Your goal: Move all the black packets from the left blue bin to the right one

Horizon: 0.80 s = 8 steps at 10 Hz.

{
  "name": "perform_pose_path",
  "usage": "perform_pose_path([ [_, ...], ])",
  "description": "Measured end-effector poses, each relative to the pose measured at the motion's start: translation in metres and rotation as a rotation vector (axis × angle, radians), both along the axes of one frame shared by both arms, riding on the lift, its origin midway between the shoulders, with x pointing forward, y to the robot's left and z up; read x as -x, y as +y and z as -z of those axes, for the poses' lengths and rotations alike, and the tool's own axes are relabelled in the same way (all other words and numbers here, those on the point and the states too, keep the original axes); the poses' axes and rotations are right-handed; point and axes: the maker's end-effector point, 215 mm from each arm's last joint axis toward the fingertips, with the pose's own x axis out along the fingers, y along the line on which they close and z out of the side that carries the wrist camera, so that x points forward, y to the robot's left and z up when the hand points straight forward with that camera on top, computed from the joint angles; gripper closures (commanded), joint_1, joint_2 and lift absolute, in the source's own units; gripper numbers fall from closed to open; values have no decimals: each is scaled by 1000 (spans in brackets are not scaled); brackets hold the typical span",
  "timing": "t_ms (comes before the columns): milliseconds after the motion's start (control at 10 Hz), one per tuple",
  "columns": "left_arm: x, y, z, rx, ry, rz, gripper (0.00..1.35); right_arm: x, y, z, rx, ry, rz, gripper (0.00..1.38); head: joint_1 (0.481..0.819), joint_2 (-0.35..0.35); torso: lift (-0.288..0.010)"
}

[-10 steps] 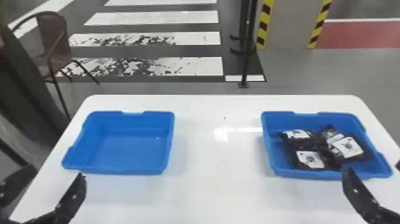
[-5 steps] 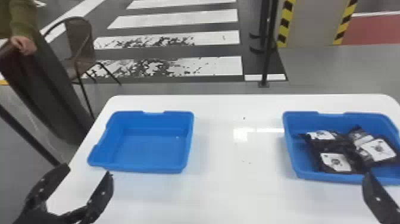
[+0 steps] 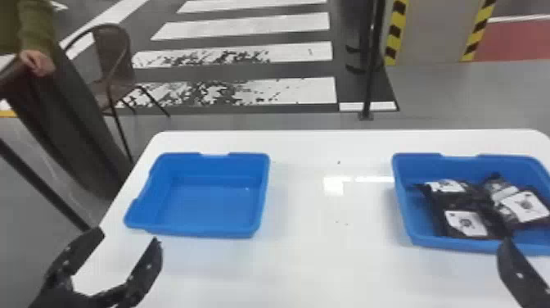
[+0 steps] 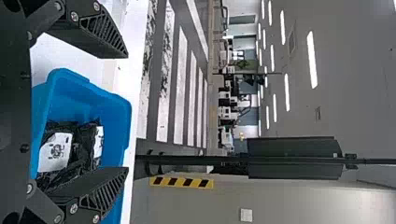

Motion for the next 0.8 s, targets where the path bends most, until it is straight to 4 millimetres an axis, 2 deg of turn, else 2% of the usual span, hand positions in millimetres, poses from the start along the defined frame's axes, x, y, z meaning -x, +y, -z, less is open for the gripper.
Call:
perform_pose_path([
  [800, 1, 0, 3, 11, 7, -2, 165, 0, 4, 3, -25, 7, -7, 174, 695, 169, -140],
])
